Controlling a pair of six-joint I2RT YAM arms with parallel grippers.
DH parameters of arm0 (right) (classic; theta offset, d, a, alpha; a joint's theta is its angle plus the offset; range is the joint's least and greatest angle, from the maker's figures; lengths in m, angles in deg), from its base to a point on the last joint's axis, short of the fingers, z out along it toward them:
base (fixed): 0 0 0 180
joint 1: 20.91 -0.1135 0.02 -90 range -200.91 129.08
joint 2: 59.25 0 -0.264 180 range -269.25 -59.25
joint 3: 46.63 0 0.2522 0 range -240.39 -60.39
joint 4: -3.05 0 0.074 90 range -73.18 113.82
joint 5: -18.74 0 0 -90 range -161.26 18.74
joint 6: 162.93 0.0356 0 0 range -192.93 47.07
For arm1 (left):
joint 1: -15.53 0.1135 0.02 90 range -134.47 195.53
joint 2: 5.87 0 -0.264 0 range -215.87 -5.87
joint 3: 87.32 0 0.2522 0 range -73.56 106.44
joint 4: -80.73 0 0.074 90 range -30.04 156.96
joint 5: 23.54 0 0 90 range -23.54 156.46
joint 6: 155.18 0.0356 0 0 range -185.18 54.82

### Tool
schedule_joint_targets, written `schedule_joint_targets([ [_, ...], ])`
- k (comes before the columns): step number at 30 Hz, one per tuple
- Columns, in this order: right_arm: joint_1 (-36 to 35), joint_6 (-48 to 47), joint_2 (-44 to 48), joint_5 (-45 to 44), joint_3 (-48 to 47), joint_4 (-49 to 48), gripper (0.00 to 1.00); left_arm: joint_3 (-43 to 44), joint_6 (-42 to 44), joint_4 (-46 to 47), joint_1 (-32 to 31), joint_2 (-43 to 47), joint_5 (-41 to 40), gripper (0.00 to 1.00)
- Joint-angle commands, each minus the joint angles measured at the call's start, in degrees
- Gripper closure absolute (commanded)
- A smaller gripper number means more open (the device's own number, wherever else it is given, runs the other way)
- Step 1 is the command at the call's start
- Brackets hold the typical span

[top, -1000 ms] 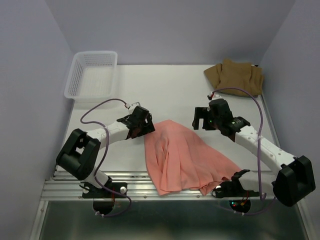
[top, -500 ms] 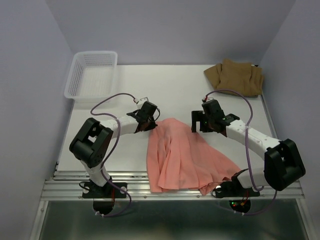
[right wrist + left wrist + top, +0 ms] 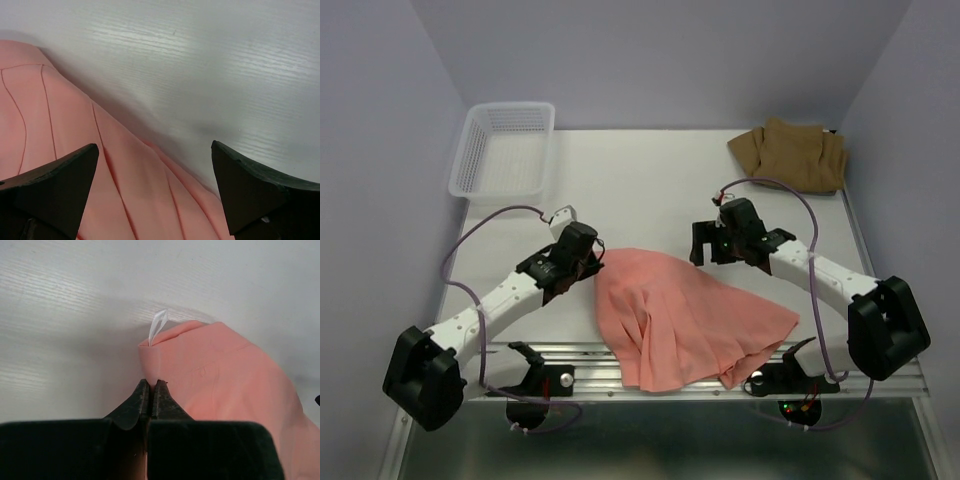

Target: Fold and stack the skirts

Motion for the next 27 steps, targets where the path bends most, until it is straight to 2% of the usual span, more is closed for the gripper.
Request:
schedule_joint_targets([
  [1,-5.3,-3.5,4.0,4.7,-1.6,-5.3,0.00,-1.2,-1.1,-4.7,-0.3,6.7,-0.7,1.00],
  [6,-11.7,-3.5,8.4,5.3,-3.3,-7.4,0.00,-0.8,2.0,3.2,-0.4,15.6,8.7,1.00],
  [9,-18.0,-5.4,11.4,5.9,-3.9,-11.7,0.00,-2.3,2.5,11.8,-0.5,19.1,14.7,1.00],
  [13,-19.3,-1.5,12.6,9.6,-1.3,-19.0,0.00,-2.0,0.9,18.4,-1.2,15.4,20.4,1.00],
  [17,-21.4,0.8,14.2,9.8,-0.4,-25.0,0.00,-1.2,0.9,24.1,-5.6,10.5,23.5,1.00],
  [21,-21.4,7.7,15.0,1.1,-0.7,-23.2,0.00,-0.7,0.4,28.2,-10.7,7.2,22.3,1.00],
  [23,-21.4,8.1,14.9,1.1,-1.0,-21.9,0.01,-0.7,-0.5,29.5,-11.8,5.7,20.9,1.00],
  [27,-21.4,14.3,14.4,-5.6,-2.8,-10.3,0.01,-0.7,-2.1,30.2,-13.6,3.4,19.3,1.00],
])
